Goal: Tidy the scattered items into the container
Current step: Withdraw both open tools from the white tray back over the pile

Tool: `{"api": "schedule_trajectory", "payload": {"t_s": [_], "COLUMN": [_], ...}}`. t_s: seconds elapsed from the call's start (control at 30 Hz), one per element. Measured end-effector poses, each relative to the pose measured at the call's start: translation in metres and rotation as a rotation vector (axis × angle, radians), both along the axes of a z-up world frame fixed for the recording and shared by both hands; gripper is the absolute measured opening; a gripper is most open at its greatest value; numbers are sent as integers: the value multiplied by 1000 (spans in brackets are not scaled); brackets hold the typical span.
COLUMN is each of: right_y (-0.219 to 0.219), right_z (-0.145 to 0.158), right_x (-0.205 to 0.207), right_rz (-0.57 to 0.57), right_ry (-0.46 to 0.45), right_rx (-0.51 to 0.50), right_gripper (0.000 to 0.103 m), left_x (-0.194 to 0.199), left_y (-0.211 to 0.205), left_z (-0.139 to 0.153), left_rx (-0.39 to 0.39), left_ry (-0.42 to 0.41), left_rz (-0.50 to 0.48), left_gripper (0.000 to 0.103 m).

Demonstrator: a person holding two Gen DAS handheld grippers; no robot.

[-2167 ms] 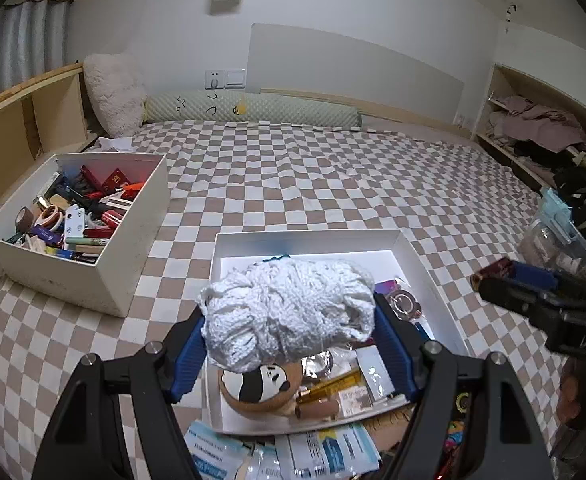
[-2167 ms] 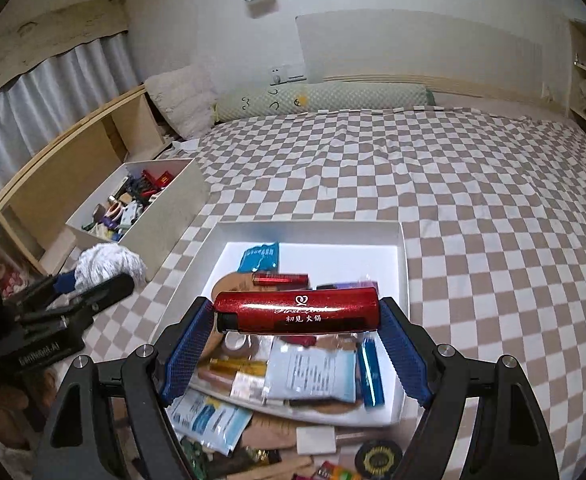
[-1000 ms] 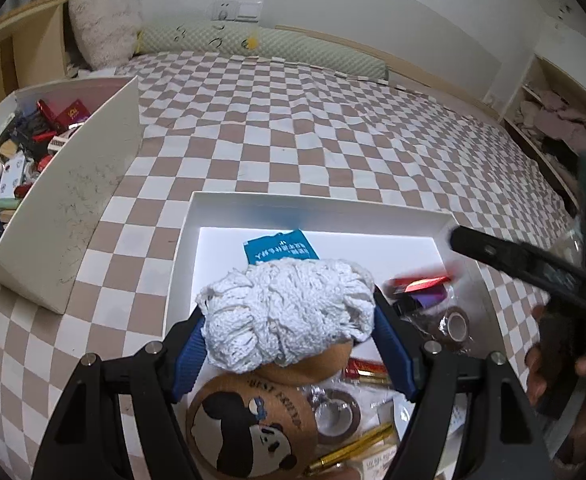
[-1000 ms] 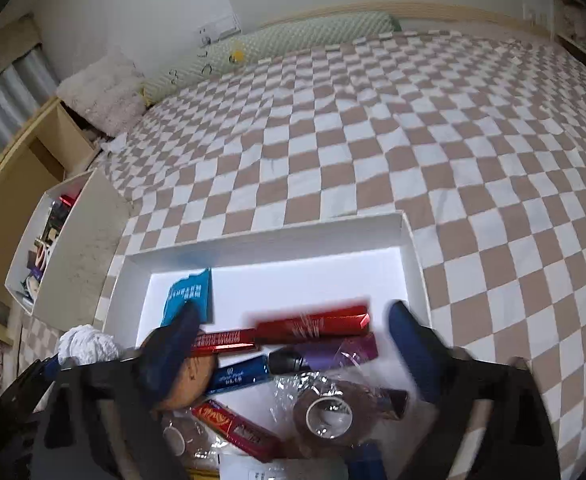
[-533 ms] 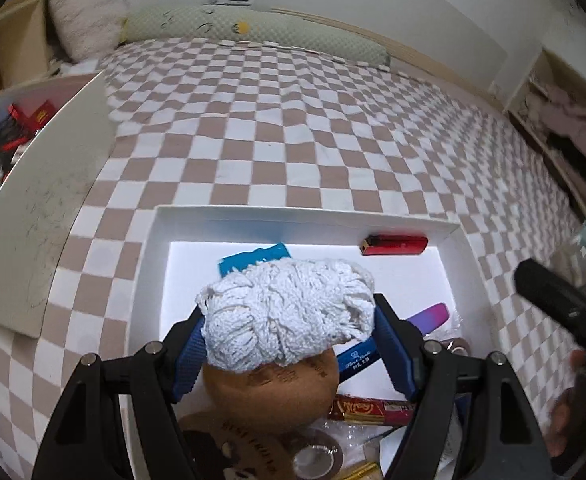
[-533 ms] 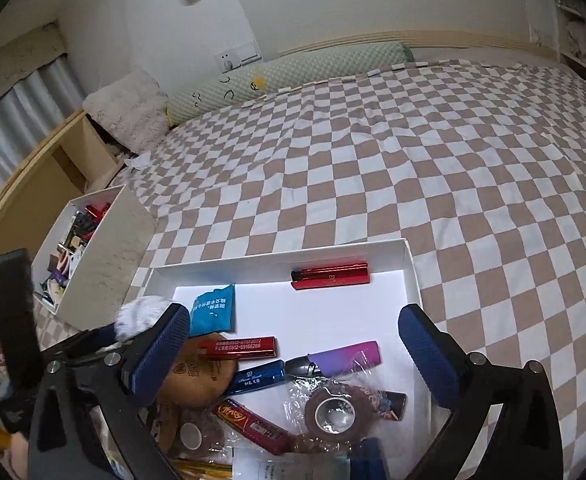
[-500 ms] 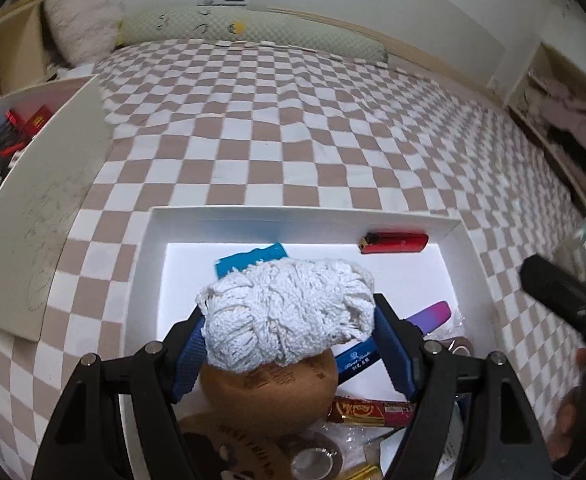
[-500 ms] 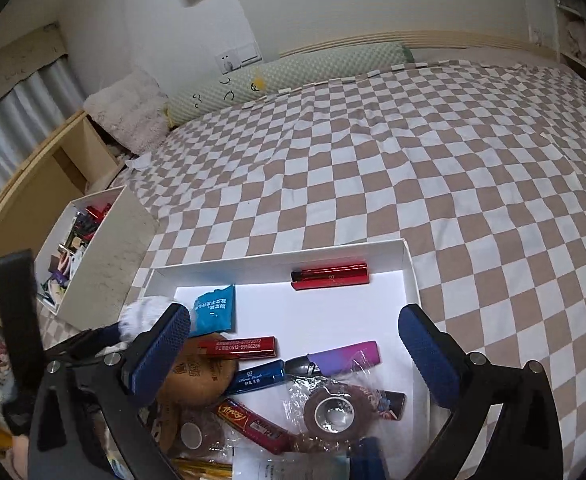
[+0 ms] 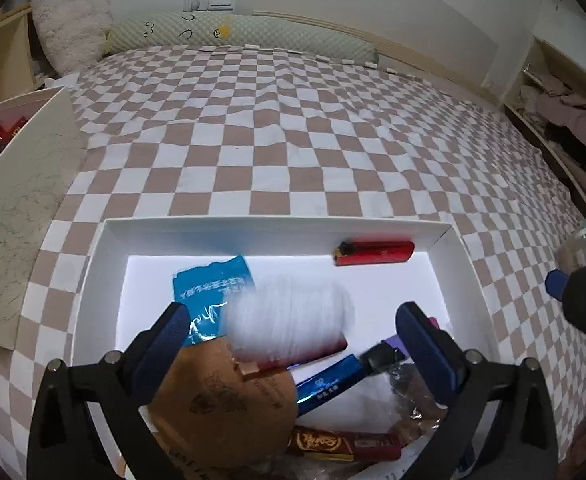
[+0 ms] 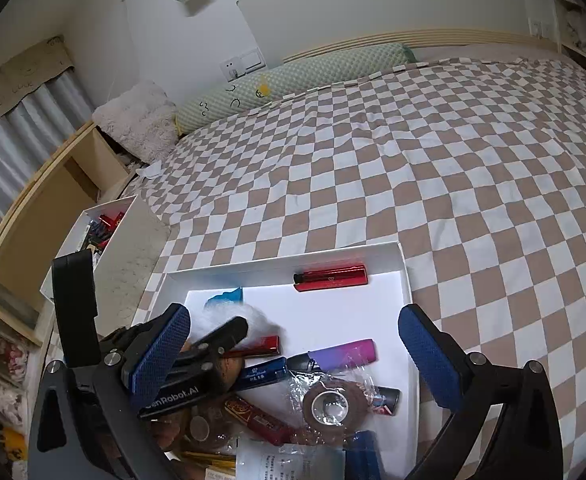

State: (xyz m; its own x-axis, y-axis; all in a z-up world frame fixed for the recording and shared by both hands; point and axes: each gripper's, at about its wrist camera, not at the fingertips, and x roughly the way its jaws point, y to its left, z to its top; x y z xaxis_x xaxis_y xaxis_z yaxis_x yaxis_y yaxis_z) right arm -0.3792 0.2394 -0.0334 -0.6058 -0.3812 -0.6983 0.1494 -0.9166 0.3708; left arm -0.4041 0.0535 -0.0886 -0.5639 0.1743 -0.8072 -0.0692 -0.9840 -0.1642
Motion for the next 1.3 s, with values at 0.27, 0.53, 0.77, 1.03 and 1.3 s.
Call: {"api": "schedule_trajectory", "payload": {"t_s": [0.27,0.53,0.77,1.03,1.3], "right_y": [-1,-8,-14,-21,-18], "right_z": [3,12,27,44,57], "right_x": [14,41,68,95,131], "right_rz": [-3,-24,-20,-20,-3], "right_ry": [-5,6,40,84,132], "right_rx": [9,67,122,170,227], "right_gripper": [103,103,103,103,103], "left_x": [23,57,91,124,161], "left_y": [-19,-42,-51,-54,-57], "left_z": [11,42,69,87,112], "left_rx": [-6,19,25,17,17], "left_ry": [7,30,71,100,150], "left_rz": [22,42,37,48,43], "left_gripper": [103,103,103,103,103]}}
